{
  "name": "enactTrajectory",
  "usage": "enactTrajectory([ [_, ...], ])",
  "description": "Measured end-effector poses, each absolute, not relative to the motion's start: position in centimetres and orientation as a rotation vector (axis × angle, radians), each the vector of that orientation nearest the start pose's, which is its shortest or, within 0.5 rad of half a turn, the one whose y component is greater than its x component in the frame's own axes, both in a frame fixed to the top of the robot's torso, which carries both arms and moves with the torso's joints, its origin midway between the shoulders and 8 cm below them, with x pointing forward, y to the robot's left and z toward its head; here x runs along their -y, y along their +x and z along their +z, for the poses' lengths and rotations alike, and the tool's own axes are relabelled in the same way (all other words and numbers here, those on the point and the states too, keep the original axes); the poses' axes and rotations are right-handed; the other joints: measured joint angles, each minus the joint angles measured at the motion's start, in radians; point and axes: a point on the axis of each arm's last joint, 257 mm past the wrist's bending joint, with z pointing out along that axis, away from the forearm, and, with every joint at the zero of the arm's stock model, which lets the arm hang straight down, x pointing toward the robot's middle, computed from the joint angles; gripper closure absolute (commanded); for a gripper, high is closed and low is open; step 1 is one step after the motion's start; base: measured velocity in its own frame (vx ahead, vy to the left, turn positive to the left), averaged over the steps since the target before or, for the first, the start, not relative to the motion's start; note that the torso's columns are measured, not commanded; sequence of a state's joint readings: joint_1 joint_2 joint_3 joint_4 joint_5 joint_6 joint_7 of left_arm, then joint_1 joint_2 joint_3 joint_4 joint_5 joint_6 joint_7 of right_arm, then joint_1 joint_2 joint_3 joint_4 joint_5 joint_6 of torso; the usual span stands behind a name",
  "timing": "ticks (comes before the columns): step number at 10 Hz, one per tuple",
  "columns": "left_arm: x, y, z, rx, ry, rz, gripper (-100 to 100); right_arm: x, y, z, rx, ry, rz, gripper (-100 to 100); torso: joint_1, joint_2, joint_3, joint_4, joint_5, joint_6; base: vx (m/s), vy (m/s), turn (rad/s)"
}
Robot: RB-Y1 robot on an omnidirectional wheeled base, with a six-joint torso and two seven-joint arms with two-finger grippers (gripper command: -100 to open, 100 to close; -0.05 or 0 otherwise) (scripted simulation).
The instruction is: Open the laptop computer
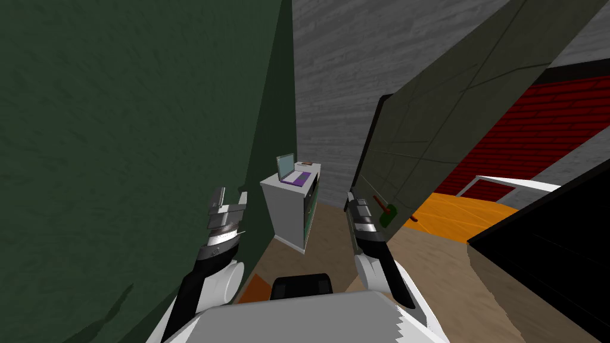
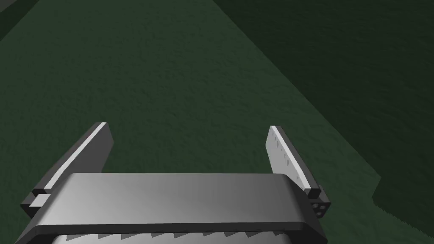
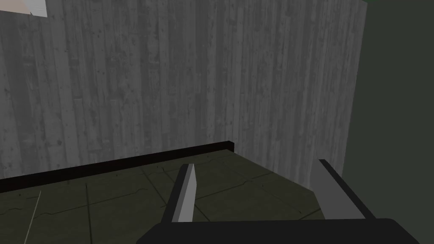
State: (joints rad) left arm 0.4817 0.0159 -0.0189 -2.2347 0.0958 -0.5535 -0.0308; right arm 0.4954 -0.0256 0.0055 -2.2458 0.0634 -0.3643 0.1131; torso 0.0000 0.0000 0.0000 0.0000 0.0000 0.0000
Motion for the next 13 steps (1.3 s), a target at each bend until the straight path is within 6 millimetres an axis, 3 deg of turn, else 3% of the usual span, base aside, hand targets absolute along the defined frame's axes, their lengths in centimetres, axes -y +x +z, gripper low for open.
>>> enactTrajectory([
  [2, -28.3, 34.4, 2.0, -0.554, -0.680, -1.362, 0, 27.5, 37.3, -1.8, -0.813, 0.681, 1.122, 0, 0.000, 0.104, -0.209, 0.105, 0.000, 0.000, 0.000, 0.000, 0.000],
  [9, -28.3, 34.4, 2.0, -0.554, -0.680, -1.362, 0, 27.5, 37.3, -1.8, -0.812, 0.681, 1.122, 0, 0.000, 0.618, -1.234, 0.617, 0.000, 0.000, 0.000, 0.000, 0.000],
  [10, -28.3, 34.4, 2.0, -0.554, -0.680, -1.362, -100, 27.5, 37.3, -1.8, -0.812, 0.681, 1.122, 0, 0.000, 0.691, -1.382, 0.691, 0.000, 0.000, 0.000, 0.000, 0.000],
  [13, -27.6, 35.9, 2.7, -0.624, -0.649, -1.381, -100, 27.5, 37.3, -1.8, -0.813, 0.682, 1.122, 0, 0.000, 0.737, -1.475, 0.737, 0.000, 0.000, -0.005, 0.003, -0.002],
])
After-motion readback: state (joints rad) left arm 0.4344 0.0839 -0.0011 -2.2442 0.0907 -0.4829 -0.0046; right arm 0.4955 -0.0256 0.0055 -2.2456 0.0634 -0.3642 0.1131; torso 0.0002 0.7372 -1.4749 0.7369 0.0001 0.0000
